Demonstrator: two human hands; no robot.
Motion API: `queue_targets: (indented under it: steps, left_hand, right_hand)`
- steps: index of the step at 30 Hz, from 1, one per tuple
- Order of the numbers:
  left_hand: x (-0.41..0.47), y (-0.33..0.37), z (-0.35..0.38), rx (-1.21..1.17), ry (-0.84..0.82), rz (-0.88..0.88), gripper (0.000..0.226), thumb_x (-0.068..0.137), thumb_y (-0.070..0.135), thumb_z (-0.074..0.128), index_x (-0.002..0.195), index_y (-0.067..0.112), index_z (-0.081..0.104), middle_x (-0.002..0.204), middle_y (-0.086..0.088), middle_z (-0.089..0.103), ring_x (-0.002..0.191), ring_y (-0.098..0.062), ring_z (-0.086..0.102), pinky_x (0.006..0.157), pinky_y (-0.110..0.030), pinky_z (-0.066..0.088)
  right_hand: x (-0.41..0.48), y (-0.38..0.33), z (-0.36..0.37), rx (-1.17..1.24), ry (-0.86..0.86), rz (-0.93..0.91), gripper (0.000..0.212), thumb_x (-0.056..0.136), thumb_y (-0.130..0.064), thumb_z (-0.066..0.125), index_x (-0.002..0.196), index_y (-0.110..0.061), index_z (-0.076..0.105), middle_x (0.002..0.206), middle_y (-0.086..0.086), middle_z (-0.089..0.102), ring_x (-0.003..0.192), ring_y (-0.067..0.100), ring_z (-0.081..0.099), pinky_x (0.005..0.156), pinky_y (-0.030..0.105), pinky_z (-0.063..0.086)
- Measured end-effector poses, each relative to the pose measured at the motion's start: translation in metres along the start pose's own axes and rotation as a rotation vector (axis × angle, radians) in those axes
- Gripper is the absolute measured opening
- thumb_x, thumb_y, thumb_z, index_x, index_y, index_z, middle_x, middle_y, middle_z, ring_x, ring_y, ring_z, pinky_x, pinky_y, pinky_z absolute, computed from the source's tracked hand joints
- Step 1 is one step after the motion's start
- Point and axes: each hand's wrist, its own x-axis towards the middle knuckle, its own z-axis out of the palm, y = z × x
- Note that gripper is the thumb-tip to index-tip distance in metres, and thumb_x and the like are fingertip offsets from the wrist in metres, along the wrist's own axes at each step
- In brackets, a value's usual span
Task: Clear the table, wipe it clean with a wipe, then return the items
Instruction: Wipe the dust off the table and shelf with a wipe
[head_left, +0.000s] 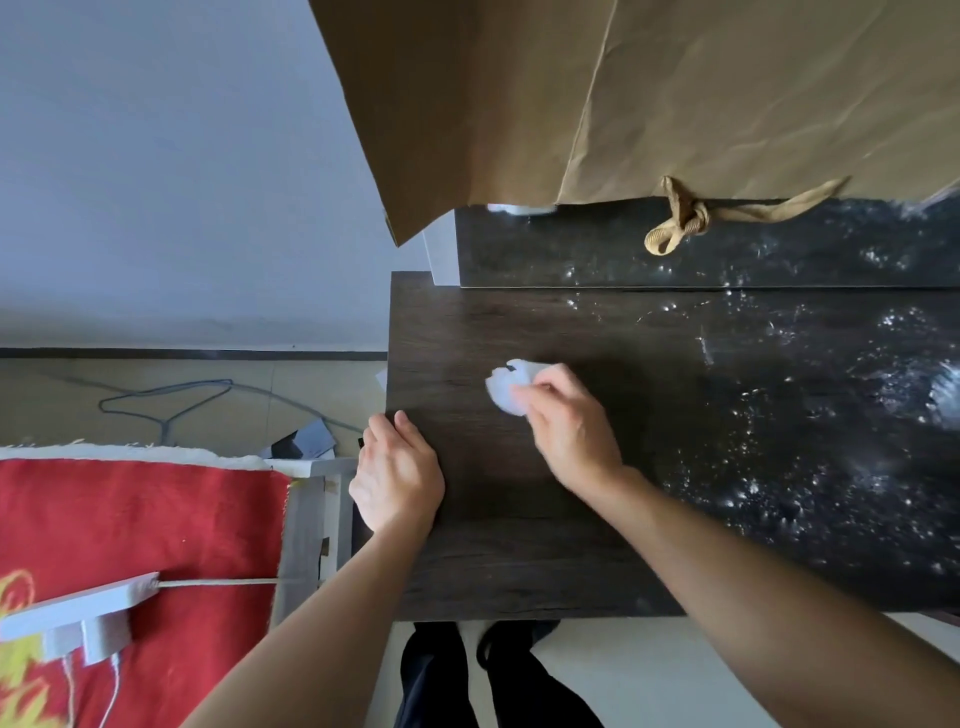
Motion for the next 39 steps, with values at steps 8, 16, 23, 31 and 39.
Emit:
queue_targets:
  steps: [8,16,23,31,39]
  left_hand:
    - [0.0,0.001,-0.001,0.008,0.0,-0.003,0.039,0.1,0.04,0.017,0.096,0.01,0.042,0.103,-0.012,0.06,0.091,-0.038,0.057,0.069,-0.037,0.03]
    - [0.0,0.002,-0.001,0.017,0.001,0.012,0.039,0.1,0.04,0.017,0.095,0.01,0.042,0.101,-0.012,0.06,0.089,-0.037,0.058,0.066,-0.037,0.031]
    - [0.001,0.001,-0.001,0.008,0.003,0.017,0.038,0.1,0.04,0.017,0.094,0.011,0.042,0.099,-0.011,0.06,0.087,-0.035,0.057,0.065,-0.036,0.03]
    - [0.003,-0.001,0.0,0.017,-0.002,0.01,0.04,0.1,0.04,0.016,0.096,0.009,0.042,0.102,-0.011,0.058,0.091,-0.036,0.056,0.066,-0.038,0.03]
    - [0.001,0.0,-0.002,-0.015,-0.002,0.034,0.039,0.101,0.038,0.017,0.095,0.009,0.042,0.104,-0.012,0.059,0.091,-0.037,0.056,0.067,-0.038,0.03]
  right_hand:
    - [0.084,0.018,-0.016,-0.099,0.29,0.587,0.021,0.089,-0.011,0.045,0.103,-0.003,0.058,0.108,0.017,0.054,0.099,0.033,0.053,0.082,0.038,0.042]
    - [0.071,0.024,-0.021,-0.244,0.166,0.288,0.015,0.09,-0.023,0.053,0.096,-0.013,0.063,0.099,0.009,0.057,0.092,0.027,0.055,0.076,0.038,0.044]
    - [0.088,-0.018,0.008,-0.08,0.194,0.312,0.022,0.09,-0.007,0.051,0.109,-0.007,0.062,0.109,0.016,0.054,0.102,0.03,0.052,0.083,0.037,0.046]
    - [0.069,0.007,0.007,-0.032,0.11,0.026,0.035,0.081,0.009,0.062,0.106,-0.013,0.071,0.094,0.012,0.056,0.086,0.028,0.056,0.073,0.037,0.052]
    - [-0.057,-0.022,0.009,-0.015,0.081,-0.007,0.033,0.09,-0.009,0.045,0.108,-0.019,0.07,0.088,0.005,0.053,0.084,0.018,0.049,0.074,0.032,0.045]
